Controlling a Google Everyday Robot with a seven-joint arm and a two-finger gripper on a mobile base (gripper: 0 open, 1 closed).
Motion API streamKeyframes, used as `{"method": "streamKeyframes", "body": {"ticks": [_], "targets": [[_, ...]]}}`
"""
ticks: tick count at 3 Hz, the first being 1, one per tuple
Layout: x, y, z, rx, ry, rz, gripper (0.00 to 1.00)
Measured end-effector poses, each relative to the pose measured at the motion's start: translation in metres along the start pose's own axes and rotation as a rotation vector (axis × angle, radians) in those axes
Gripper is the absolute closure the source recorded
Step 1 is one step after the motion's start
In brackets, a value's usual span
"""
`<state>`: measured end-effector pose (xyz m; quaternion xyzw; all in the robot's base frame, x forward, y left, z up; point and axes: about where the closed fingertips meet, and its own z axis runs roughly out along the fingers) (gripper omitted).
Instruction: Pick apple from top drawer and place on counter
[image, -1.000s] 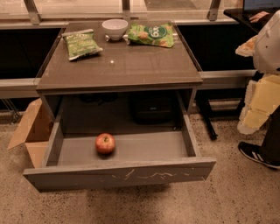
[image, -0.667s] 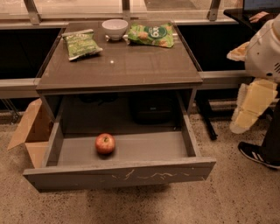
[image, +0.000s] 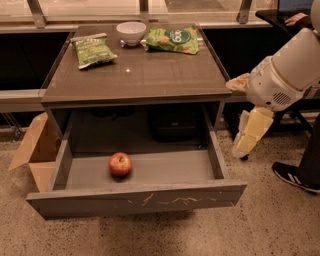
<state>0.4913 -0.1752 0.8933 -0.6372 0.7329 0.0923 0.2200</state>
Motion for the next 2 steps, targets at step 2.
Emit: {"method": "streamKeyframes", "body": {"ticks": [2], "targets": [[-0.0311,0.0100,0.0360,-0.041,-0.117,-0.015,0.00]]}}
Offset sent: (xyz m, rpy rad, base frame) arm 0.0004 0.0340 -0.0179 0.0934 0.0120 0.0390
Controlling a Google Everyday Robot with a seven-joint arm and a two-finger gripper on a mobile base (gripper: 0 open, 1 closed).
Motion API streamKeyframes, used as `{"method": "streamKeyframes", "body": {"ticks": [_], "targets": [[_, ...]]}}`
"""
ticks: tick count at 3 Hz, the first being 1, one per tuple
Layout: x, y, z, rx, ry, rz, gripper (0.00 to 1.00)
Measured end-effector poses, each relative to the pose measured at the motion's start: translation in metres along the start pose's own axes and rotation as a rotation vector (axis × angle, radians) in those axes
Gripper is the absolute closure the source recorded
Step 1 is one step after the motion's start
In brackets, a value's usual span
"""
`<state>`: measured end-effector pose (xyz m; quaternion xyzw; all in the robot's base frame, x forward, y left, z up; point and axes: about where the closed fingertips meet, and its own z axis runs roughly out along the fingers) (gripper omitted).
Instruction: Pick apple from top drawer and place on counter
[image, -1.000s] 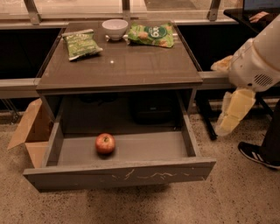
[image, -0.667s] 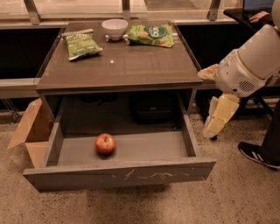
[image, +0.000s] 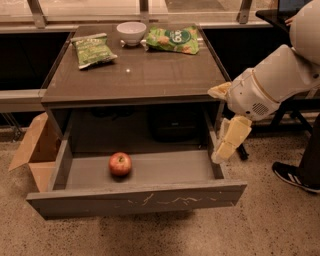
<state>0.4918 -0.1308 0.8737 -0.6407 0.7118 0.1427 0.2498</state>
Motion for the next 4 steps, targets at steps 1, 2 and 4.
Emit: {"method": "streamKeyframes", "body": {"ticks": [1,2,4], "targets": [[0.000,-0.009,0.044,-0.025,-0.057,-0.009,0.00],[0.001,-0.019,0.104,-0.054,-0.138,0.001,0.00],[-0.009,-0.036,0.189,-0.085,-0.316,0.008,0.00]]}}
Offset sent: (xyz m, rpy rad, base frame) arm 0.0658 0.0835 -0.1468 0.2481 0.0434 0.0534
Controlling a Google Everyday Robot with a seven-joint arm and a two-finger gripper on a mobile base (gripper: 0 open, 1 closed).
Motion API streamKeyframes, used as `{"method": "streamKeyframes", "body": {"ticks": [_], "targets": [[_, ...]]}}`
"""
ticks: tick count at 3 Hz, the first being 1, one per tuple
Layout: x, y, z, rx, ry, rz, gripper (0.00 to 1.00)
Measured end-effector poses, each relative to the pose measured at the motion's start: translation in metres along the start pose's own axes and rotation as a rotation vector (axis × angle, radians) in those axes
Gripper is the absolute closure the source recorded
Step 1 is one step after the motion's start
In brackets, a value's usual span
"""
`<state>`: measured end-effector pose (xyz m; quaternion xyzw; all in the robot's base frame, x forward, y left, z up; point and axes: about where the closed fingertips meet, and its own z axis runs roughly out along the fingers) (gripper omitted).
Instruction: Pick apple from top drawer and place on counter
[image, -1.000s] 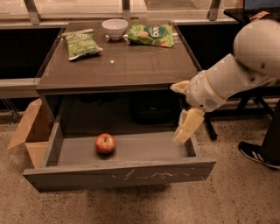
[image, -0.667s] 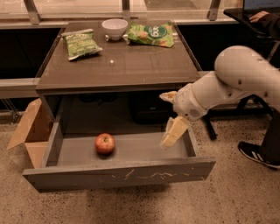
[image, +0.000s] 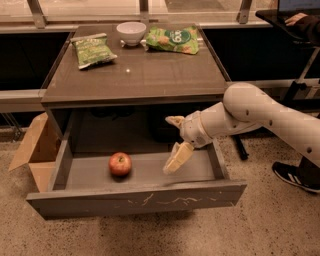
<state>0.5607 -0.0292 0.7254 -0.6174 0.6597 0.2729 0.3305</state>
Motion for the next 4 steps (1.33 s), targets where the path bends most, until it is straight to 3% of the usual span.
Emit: {"method": "streamKeyframes", "body": {"ticks": [1,4], "targets": [[0.000,0.000,0.000,0.000,0.000,0.000,0.00],[-0.018,-0.018,0.054,-0.028,-0.061,-0.113,0.00]]}}
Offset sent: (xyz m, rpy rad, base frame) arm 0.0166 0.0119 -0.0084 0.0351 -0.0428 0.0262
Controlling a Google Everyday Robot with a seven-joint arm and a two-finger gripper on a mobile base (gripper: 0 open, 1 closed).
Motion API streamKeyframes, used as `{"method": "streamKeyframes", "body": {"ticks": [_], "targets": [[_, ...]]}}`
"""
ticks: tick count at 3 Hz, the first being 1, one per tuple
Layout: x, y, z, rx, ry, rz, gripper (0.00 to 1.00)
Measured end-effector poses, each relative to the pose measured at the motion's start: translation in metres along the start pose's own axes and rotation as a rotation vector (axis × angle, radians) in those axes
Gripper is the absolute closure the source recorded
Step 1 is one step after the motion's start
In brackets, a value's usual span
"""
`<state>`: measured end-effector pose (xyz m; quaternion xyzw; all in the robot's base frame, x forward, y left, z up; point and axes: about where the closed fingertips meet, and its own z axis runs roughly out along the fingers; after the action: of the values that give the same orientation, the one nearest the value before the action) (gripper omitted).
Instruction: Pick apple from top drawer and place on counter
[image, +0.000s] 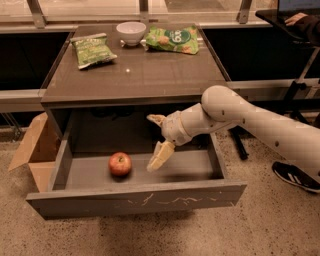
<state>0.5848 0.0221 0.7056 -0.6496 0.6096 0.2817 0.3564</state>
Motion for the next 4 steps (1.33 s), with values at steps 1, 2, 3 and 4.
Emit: {"method": "streamKeyframes", "body": {"ticks": [1,2,3,4], "targets": [[-0.019,0.007,0.063,0.005,-0.077,-0.028,0.00],[-0.016,0.007,0.069,0.000,-0.084,-0.025,0.00],[-0.010,0.007,0.084,-0.011,-0.106,-0.029,0.00],[-0.009,0.008,0.101,-0.025,-0.131,-0.039,0.00]]}}
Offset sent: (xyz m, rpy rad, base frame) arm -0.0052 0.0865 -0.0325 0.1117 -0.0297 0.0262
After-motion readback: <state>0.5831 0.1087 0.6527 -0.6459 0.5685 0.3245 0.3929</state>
